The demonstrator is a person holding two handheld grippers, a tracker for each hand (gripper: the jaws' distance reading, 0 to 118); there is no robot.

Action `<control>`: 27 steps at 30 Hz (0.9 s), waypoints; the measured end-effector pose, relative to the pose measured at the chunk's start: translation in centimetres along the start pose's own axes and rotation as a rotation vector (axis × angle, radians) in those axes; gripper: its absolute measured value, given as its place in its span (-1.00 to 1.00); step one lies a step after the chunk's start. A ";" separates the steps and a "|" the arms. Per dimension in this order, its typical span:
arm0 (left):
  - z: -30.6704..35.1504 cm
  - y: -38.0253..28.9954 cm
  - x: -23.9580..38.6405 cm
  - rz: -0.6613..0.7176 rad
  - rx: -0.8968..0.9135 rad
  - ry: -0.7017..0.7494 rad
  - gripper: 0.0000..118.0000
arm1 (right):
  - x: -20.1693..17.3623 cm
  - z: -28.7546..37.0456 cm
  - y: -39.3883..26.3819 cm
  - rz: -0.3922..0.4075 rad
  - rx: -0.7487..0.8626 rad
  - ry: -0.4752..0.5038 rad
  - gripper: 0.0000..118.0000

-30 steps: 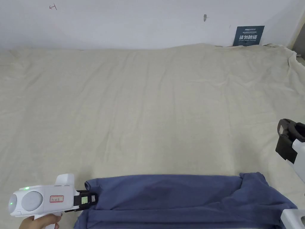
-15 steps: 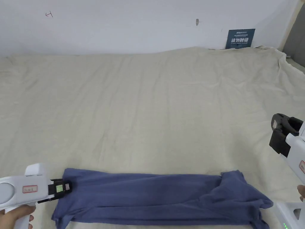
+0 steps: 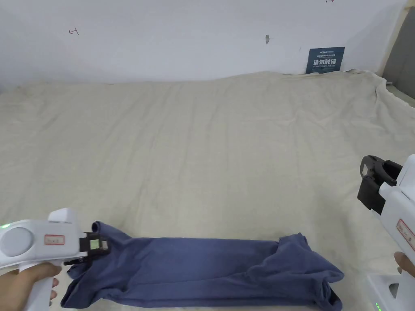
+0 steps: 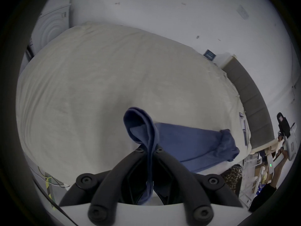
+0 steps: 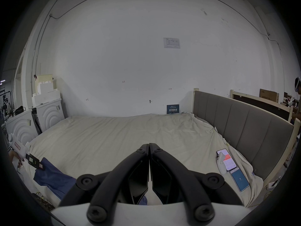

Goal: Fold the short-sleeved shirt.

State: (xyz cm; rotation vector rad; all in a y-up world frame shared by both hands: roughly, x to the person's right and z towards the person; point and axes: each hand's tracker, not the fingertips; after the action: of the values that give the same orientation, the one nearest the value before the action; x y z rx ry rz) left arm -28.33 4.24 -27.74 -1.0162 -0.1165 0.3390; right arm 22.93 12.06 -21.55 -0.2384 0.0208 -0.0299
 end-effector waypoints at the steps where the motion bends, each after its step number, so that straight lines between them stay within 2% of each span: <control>1: -0.3 0.0 1.3 -0.012 -0.010 -0.018 -0.94 | 0.1 0.1 0.1 -0.001 0.001 0.002 -1.00; 6: -3.9 -0.1 7.1 -0.052 -0.065 -0.097 -0.94 | 0.7 1.0 0.3 0.000 0.011 0.004 -1.00; 11: -9.6 -0.6 10.6 -0.055 -0.121 -0.117 -0.94 | 1.3 2.0 0.2 -0.010 0.018 -0.006 -1.00; 19: -16.9 -2.6 14.2 -0.037 -0.192 -0.046 -0.94 | 2.3 2.6 -0.1 -0.008 -0.004 -0.031 -1.00; 21: -17.9 -3.2 14.6 -0.038 -0.203 -0.051 -0.86 | 2.5 2.7 -0.1 -0.008 -0.007 -0.037 -1.00; 22: -18.3 -3.3 14.6 -0.046 -0.207 -0.044 -0.74 | 2.5 2.7 -0.1 -0.009 -0.008 -0.039 -1.00; 24: -18.5 -3.8 15.0 -0.060 -0.203 -0.019 -0.16 | 2.6 2.8 0.0 -0.007 -0.010 -0.043 -1.00; 26: -18.0 -3.9 15.3 -0.074 -0.189 -0.038 0.54 | 2.7 2.9 0.1 -0.003 -0.009 -0.047 -1.00; 27: -17.5 -4.0 15.7 -0.084 -0.173 -0.049 0.71 | 2.7 2.9 0.1 -0.004 -0.009 -0.048 -1.00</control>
State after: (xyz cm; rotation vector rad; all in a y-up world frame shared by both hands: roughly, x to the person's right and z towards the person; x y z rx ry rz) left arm -8.29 -6.71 -34.52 -1.1705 -0.2351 0.2812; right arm 25.71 12.75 -18.84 -0.2482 -0.0270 -0.0284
